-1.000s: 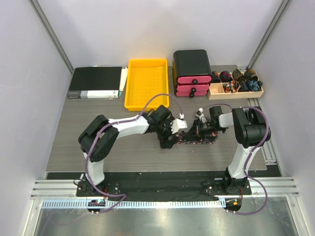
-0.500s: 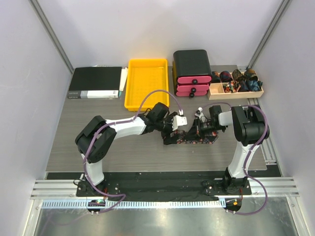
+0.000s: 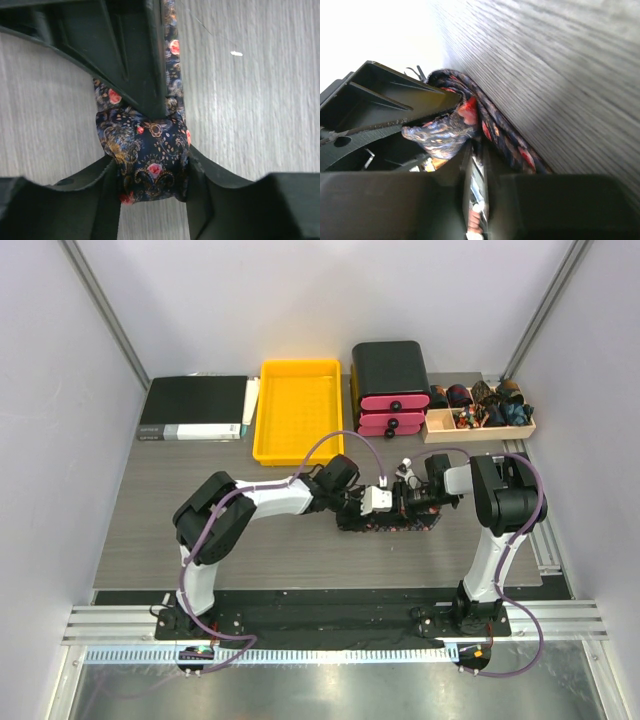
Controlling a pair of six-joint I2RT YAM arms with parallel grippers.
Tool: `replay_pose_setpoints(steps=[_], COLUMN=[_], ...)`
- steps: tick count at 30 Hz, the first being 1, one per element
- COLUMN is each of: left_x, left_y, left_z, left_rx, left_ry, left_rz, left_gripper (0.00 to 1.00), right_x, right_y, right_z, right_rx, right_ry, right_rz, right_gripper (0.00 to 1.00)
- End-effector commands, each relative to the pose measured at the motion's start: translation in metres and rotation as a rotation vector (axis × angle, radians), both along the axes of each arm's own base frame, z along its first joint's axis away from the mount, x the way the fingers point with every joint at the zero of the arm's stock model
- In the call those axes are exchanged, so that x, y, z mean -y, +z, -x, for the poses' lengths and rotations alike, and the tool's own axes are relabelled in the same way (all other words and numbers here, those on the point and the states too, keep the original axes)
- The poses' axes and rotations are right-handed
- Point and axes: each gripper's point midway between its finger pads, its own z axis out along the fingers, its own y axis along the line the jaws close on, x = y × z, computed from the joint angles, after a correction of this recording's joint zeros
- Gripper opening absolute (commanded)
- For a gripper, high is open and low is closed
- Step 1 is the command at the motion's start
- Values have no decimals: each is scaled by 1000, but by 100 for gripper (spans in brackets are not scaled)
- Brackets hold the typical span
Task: Roll the ties
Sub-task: Roll the tie at the center of the board.
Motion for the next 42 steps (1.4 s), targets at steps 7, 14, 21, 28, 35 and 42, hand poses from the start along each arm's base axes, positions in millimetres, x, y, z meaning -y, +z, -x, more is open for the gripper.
replay_pose_setpoints(steps=[7,14,21,28,35,42], left_x=[-40,-53,-49,-49,-52,-45], left_y=[-16,-26,-30,-36,-37,-12], left_z=[35,31,25,23,23,9], left_rx=[-134,-164,-205,-230,-237,-235], left_ry=[-54,-12,35,69,83,151], left_rz=[-171,-275,-321,-353,-367,-263], left_gripper=[29,25,28,34,36,62], right_x=[12,15,6,-15,-13,-4], right_y=[-10,-6,30,42,16,-9], right_z=[1,-4,-10,-4,0,4], right_rx=[-72,-57,11,62,43,6], right_ry=[-34,-48,-56,-3,17,10], right_rz=[86,89,5,-17,49,112], right_gripper=[39,39,39,44,27,1])
